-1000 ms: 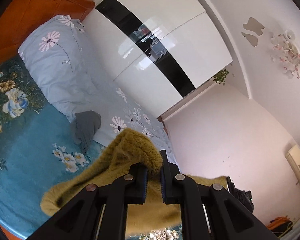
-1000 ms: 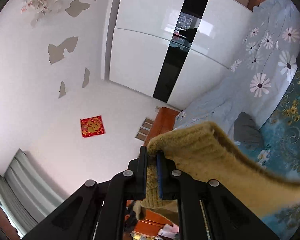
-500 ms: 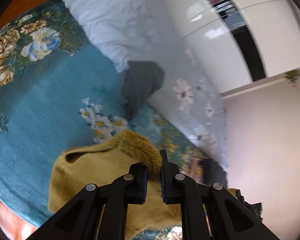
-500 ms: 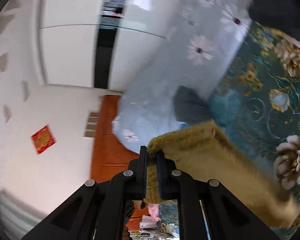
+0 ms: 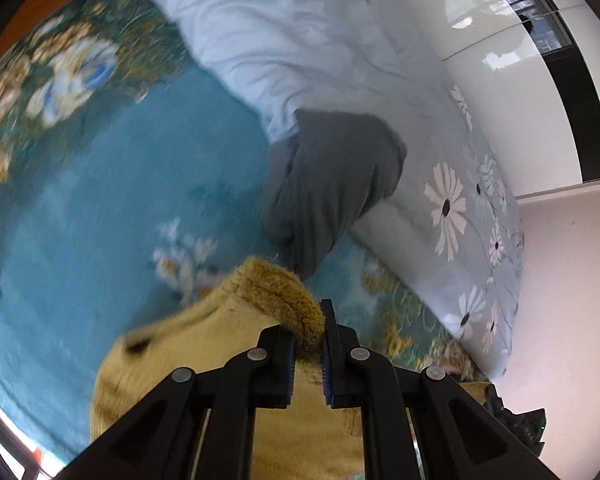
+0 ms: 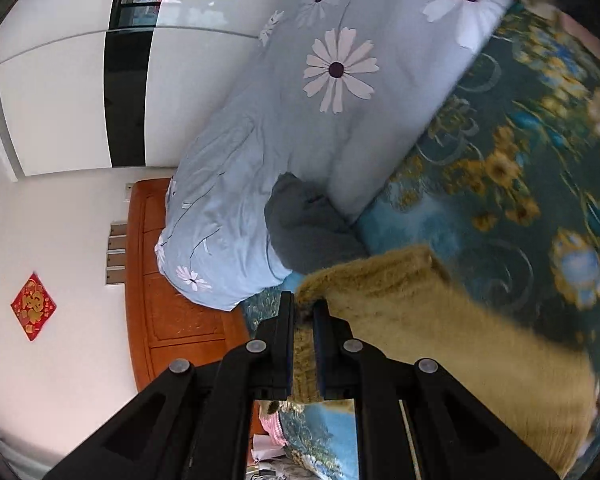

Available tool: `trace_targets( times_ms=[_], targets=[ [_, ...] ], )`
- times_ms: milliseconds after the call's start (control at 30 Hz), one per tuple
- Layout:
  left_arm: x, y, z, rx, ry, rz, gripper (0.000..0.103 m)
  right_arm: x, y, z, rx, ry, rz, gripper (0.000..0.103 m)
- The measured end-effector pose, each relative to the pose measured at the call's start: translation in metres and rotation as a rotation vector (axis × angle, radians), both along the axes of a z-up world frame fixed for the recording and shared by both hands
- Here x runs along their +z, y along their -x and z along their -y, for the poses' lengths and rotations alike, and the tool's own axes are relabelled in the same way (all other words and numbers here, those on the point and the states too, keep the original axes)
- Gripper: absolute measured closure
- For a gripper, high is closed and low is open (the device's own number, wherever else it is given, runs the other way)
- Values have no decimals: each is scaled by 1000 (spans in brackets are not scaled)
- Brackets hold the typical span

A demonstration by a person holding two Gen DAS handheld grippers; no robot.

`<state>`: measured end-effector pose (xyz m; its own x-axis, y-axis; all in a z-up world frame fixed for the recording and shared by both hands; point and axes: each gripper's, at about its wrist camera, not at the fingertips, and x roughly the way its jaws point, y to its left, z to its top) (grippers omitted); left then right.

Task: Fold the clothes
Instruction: 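Lift the sweater high with both tools and spread it between them, then lower the sweater flat onto the blanket and open both tools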

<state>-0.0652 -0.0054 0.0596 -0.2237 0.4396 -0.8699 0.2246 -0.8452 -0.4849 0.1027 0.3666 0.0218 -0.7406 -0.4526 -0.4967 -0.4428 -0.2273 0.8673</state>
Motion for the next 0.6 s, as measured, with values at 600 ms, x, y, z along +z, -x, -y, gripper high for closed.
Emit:
trace_targets(
  times_ms=[600],
  targets=[
    [-110, -51, 28, 80, -22, 205, 92, -98, -39, 3, 32, 16, 182, 95]
  ],
)
